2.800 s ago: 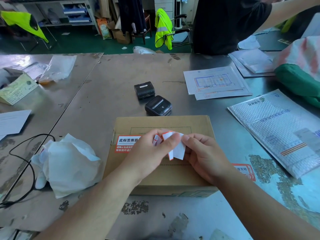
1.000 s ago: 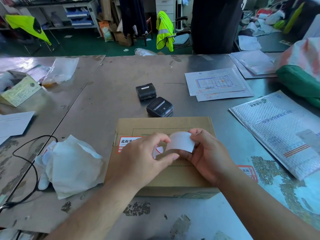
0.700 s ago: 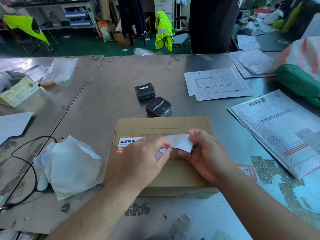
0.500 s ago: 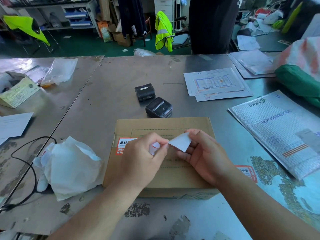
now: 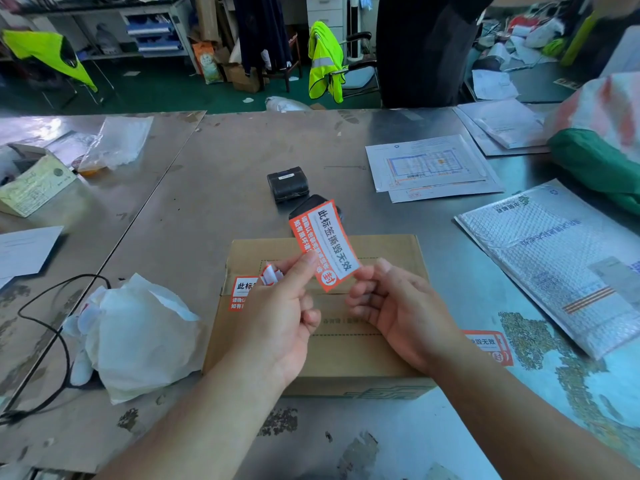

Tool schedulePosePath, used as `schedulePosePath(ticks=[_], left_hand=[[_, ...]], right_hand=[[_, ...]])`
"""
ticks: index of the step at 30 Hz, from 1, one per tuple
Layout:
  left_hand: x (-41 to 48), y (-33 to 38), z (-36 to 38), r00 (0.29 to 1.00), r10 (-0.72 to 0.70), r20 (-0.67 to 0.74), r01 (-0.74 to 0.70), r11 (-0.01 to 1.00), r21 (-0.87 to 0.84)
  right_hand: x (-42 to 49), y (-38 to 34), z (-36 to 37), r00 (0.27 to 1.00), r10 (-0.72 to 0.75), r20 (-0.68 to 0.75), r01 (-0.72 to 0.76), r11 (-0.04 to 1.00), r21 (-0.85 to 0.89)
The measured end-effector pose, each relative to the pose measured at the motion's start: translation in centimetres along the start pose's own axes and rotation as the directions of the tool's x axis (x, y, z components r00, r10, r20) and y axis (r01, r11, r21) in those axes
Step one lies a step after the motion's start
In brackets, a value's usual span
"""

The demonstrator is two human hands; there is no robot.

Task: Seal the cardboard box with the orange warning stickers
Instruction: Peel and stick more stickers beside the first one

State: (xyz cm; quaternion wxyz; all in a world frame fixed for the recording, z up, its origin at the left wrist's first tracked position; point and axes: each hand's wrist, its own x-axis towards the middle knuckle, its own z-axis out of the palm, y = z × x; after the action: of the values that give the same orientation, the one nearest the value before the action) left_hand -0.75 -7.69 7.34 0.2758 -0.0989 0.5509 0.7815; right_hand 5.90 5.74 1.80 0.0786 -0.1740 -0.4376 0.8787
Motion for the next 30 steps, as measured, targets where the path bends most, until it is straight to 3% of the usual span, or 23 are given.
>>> schedulePosePath(ticks=[15,18,21,24,26,30], left_hand=[[0.2,-1.0,-0.1,1.000,-0.006,0.031,0.006,1.000,0.004],[0.4,-1.3,-0.5,0.993,0.115,0.004,-0.114,0.977,0.182],[0.9,-1.3,-1.2,0.959,0.281,-0.036,-0.247,0.892,0.378],[1.5,-0.1,-2.0,0.935,0.338,-0.105,-0.286,0.897,0.337],[2.0,1.2,-2.8,0.947,0.289,-0.144,-0.245,0.934,0.259],[2.7,2.8,-4.6,0.967,0.213,-0.141,-0.195,0.972,0.131]], right_hand=[[-0.2,0.6,0.9,0.989,-0.142,-0.042,0.131,0.969,-0.208],[-0.3,0.8,0.6,0.983,-0.172,-0.069,0.155,0.967,-0.202],[-0.1,1.0,0.6,0.969,-0.218,-0.119,0.183,0.950,-0.254],[0.1,0.4,0.7,0.945,-0.271,-0.184,0.205,0.927,-0.315],[0.2,-0.4,0.5,0.941,-0.271,-0.201,0.183,0.909,-0.373],[0.3,-2.1,0.2,0.981,-0.111,-0.159,0.022,0.876,-0.482]])
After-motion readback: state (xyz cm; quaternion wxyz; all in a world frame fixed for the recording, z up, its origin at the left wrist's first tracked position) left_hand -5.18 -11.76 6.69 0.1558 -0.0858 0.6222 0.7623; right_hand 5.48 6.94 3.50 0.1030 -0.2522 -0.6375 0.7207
